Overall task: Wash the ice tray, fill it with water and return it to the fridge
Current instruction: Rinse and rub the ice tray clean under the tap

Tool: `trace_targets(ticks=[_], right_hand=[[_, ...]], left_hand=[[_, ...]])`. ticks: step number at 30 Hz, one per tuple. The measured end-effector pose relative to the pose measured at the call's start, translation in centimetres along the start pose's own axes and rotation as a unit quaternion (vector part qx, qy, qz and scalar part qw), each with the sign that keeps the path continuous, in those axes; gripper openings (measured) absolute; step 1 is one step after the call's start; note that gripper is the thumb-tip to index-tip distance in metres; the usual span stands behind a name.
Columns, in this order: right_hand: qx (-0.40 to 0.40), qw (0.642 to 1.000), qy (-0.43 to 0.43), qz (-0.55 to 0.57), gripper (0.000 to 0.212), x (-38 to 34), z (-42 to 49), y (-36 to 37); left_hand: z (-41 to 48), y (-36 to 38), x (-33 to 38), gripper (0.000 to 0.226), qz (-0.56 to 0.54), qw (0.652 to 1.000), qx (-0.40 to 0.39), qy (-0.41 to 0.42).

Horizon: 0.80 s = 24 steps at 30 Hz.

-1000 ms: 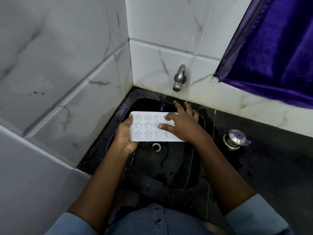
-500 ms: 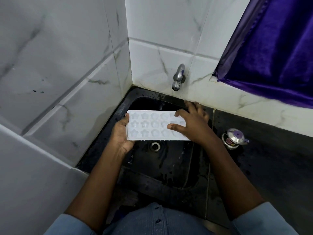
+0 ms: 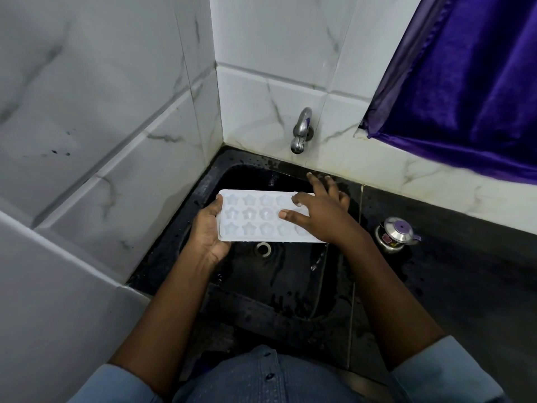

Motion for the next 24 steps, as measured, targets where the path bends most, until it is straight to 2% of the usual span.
trace_targets(ticks=[4,19,24], right_hand=[[0.002,1.000,0.009,-0.004,0.063,0.2,-0.1,-0.1],[0.009,1.000,0.019,-0.003,0.076,1.1,-0.4,-0.4],[0.014,1.000,0.011,0.000,0.065,0.9,-0.4,-0.6]], left_hand=[[-0.2,0.4,-0.1,0.049,0.004,1.000,-0.001,-0.003],[-0.7,0.6,0.1,0.046,0.001,1.000,-0.003,0.003],[-0.8,0.7,0.1,0.047,0.001,1.000,-0.011,0.000]])
Point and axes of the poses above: each hand's wrist, its own z-axis towards the middle knuckle, its own y-axis out of the palm, x = y × z, the point moved 10 cm from there along z, towards the middle knuckle, and after that the axes turned 4 degrees about x, right-handed, at the moved point
